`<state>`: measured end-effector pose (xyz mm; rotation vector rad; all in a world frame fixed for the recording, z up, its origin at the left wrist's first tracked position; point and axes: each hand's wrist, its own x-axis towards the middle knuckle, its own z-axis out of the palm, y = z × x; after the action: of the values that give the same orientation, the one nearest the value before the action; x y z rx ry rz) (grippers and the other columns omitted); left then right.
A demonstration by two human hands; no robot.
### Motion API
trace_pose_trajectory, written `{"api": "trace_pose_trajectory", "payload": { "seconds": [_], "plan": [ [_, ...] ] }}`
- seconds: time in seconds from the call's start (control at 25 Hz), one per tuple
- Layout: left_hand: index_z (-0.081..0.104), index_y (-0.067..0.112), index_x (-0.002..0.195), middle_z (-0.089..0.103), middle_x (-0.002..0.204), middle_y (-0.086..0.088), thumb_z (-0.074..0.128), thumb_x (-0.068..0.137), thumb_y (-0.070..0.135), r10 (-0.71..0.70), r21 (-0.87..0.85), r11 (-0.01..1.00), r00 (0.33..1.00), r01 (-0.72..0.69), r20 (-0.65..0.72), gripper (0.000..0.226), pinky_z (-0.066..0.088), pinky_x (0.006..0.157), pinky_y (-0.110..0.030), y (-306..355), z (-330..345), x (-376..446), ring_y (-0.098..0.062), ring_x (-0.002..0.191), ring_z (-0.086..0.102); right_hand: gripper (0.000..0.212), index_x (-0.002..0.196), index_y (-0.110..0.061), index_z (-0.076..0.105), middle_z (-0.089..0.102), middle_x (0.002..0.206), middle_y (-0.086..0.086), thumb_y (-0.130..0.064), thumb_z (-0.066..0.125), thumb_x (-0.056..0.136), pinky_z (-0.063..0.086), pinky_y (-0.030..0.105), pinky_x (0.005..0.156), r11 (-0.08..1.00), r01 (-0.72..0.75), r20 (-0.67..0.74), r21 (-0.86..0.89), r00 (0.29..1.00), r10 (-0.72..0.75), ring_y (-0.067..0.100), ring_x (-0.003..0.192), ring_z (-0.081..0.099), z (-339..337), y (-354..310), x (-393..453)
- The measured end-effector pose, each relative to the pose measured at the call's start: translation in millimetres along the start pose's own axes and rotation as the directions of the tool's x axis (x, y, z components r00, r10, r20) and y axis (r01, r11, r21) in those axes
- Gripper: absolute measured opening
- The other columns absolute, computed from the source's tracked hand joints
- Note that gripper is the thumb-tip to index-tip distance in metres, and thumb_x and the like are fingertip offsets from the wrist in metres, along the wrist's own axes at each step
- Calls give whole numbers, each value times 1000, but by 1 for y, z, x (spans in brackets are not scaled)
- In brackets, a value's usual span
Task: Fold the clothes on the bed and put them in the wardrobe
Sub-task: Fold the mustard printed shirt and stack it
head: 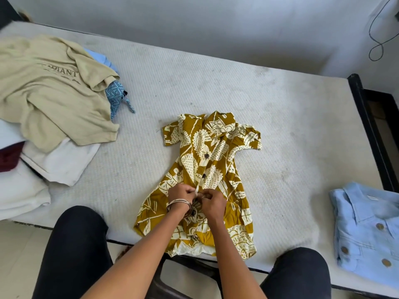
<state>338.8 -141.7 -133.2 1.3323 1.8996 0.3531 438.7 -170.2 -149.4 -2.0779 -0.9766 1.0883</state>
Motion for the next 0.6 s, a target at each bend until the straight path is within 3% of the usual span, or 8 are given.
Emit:
{"api": "trace_pose_trajectory", "payload": {
  "seconds": [0.24,0.44,0.6],
  "plan": [
    [78,10,94,75,93,-4,78,78,18,111,0,994,994,-111,-1,18,52,80,-24,8,-6,-14,-17,88,70,9,77,-17,76,72,68,2,-8,76,79,54,31,56,977,-80,-25,199,996,87,19,62,67,-12,0,-5],
    [78,9,91,75,92,-4,78,77,14,169,-3,986,985,-169,-21,15,51,79,-23,11,-13,-26,-18,85,70,9,81,-13,77,71,67,1,-6,73,78,60,38,64,994,12,-57,105,998,-6,19,66,70,-15,-4,-13],
    [78,10,93,75,94,-3,77,78,11,242,24,970,969,-244,58,15,50,82,-19,15,-19,-33,-16,88,69,22,76,-17,77,70,63,-1,-4,60,68,59,45,60,997,73,-58,18,996,-72,23,64,68,-17,2,-14]
  ]
}}
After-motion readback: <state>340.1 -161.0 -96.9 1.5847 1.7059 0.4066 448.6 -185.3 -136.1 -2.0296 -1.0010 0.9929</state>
